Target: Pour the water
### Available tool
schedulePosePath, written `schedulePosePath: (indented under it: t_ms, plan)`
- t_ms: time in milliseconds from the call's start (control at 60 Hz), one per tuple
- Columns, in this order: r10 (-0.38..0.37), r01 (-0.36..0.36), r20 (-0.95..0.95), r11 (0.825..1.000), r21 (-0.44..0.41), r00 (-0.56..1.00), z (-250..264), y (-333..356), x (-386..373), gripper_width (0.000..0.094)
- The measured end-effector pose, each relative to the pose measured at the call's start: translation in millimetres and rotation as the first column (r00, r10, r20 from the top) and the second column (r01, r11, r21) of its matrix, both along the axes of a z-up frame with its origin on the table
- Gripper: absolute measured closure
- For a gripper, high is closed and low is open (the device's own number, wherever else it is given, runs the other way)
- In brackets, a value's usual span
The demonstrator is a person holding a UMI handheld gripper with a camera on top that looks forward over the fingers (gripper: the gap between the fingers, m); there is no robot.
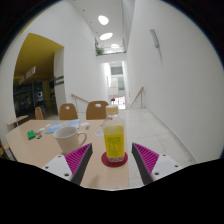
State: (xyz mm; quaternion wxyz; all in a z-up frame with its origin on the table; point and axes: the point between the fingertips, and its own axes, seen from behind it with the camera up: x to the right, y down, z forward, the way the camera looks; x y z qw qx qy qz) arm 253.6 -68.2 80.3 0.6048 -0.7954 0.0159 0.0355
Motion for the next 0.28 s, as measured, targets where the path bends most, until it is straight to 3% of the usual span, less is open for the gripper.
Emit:
schedulePosePath:
  t_ms: [283]
  plan:
    - [0.200, -0.204, -0.215, 0.979, 0.004, 0.956, -26.0, -87.5, -65.7, 0.0075]
